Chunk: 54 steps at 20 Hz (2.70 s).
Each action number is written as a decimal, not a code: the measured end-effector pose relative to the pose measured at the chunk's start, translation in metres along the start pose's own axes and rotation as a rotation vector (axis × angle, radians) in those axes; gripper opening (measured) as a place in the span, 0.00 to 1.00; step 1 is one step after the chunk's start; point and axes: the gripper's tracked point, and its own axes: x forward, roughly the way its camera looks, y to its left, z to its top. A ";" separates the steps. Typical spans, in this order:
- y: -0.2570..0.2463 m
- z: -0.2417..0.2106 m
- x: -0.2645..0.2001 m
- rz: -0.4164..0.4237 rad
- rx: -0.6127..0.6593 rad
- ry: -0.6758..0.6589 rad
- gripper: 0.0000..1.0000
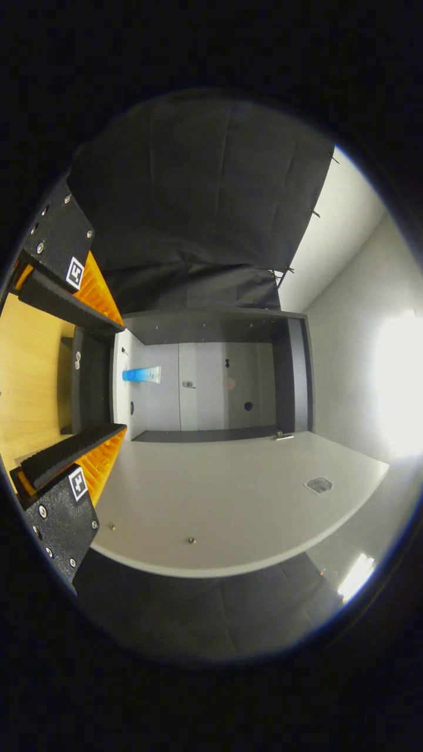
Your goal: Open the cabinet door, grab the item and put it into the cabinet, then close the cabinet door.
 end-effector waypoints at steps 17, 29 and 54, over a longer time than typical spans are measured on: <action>-0.188 0.039 -0.066 -0.357 0.023 -0.087 0.93; -0.267 0.015 -0.011 -0.543 0.124 -0.028 0.93; -0.211 0.006 -0.007 -0.546 0.005 0.033 0.92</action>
